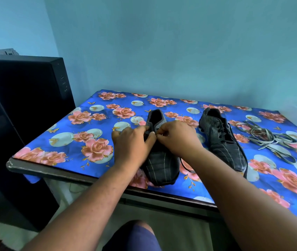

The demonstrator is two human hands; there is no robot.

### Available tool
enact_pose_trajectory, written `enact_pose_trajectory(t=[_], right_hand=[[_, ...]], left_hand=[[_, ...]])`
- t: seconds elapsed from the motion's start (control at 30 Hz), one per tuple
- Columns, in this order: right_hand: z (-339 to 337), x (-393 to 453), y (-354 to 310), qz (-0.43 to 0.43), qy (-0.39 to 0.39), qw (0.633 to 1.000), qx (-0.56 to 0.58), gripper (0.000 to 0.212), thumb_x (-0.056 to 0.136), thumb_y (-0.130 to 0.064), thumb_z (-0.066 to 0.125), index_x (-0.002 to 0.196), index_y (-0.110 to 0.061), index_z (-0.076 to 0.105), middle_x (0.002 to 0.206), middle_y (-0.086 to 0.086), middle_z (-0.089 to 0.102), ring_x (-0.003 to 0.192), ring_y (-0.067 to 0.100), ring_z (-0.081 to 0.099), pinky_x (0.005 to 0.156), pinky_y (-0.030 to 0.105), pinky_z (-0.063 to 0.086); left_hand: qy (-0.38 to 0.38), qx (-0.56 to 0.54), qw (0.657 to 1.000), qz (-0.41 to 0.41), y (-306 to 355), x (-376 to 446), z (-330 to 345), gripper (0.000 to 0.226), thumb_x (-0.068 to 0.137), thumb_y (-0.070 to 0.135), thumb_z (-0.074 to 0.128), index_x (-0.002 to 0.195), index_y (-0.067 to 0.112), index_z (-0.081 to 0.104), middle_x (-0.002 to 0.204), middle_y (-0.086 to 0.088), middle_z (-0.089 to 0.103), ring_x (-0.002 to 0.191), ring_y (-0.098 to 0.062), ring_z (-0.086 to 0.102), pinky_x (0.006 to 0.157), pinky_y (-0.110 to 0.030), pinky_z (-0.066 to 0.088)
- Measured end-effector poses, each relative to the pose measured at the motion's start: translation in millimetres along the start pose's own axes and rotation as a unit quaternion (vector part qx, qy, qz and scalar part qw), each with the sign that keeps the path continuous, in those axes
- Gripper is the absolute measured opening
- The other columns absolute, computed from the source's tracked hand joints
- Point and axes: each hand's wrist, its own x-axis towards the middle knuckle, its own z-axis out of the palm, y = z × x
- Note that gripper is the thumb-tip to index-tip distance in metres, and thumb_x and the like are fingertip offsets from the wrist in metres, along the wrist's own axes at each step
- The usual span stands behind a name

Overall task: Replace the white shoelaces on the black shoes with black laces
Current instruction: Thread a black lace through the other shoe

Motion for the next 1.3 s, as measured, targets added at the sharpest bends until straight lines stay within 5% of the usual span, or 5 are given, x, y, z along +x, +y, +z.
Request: enact_pose_trajectory(t=[0.13,0.67,0.87,1.13,1.3], right_hand=[[-3.7,5.2,-0.7,-0.020,-0.001,0.998,-0.053,0.017,0.088,-0.042,0.060,0.092,-0.031,0.073,0.089,-0.008,0.069,0.104,0.020,0.054,0.088,0.040,0.029],[-17.4,8.8,7.4,-0.092,-0.020,0.986,-0.137,0.021,0.086,-0.045,0.060,0.069,-0.035,0.054,0.086,-0.010,0.066,0.107,0.018,0.046,0.090,0.044,0.028],[-10.5,10.6,8.5,-0.048,-0.019,0.998,-0.032,0.010,0.087,-0.039,0.066,0.081,-0.034,0.071,0.087,-0.010,0.069,0.106,0.020,0.049,0.095,0.045,0.033],[-0.3,15.0,22.1,-0.082,-0.003,0.996,0.036,0.007,0.088,-0.040,0.074,0.095,-0.040,0.075,0.100,-0.014,0.054,0.116,0.021,0.043,0.087,0.037,0.020],[-0.5,18.8,28.0,-0.092,-0.034,0.993,0.070,0.010,0.084,-0.043,0.078,0.093,-0.040,0.076,0.100,-0.015,0.054,0.115,0.021,0.044,0.102,0.049,0.032]], left_hand=[[0.013,-0.022,0.999,0.019,-4.4,-1.8,3.4,0.040,0.095,0.053,0.054,0.118,0.027,0.075,0.088,-0.009,0.075,0.099,-0.032,0.065,0.093,-0.047,0.035],[0.006,-0.139,0.989,0.058,-23.4,-10.4,11.7,0.037,0.088,0.052,0.055,0.113,0.035,0.077,0.082,0.004,0.071,0.097,-0.023,0.063,0.079,-0.035,0.024],[-0.016,-0.236,0.972,0.007,-24.5,-7.2,9.1,0.037,0.086,0.057,0.056,0.109,0.036,0.078,0.096,0.011,0.076,0.102,-0.016,0.066,0.098,-0.046,0.042],[-0.034,-0.271,0.962,0.016,-27.6,7.5,10.6,0.034,0.076,0.067,0.061,0.106,0.053,0.066,0.091,0.036,0.069,0.086,0.003,0.068,0.090,-0.056,0.051],[-0.045,-0.270,0.962,0.019,-31.2,13.1,10.0,0.025,0.077,0.060,0.066,0.101,0.054,0.066,0.085,0.033,0.069,0.082,0.002,0.066,0.089,-0.058,0.051]])
